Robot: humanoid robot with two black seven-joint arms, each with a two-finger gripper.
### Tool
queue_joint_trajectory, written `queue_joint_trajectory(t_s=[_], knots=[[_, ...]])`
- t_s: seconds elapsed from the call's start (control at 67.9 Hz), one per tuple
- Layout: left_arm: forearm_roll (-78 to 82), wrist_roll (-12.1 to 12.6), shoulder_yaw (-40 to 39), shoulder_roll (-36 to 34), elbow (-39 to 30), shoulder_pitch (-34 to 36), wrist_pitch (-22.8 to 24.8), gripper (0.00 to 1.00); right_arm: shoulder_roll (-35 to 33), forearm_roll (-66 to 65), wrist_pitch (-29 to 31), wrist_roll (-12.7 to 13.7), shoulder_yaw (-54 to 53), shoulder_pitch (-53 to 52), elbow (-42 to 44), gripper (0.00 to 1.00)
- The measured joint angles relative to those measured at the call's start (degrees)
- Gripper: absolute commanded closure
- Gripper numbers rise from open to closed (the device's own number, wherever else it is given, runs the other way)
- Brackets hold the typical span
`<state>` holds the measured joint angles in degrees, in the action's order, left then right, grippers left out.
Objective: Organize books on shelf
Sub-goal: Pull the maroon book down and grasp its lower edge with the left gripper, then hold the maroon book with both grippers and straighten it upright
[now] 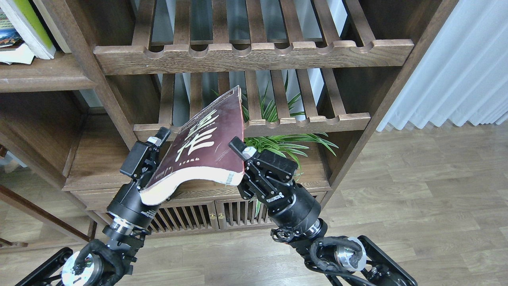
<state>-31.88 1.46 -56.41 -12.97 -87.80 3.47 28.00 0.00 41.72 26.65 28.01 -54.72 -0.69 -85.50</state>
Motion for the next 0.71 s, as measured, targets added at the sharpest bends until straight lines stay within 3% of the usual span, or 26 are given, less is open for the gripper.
queue_joint_trajectory(t_s=[0.707], knots=[[0.0, -0.1, -3.0, 7.9, -0.7, -0.9, 0.0, 0.01, 0.0, 1.1, 0.2, 0.0, 0.2, 0.9, 1.8, 0.99]])
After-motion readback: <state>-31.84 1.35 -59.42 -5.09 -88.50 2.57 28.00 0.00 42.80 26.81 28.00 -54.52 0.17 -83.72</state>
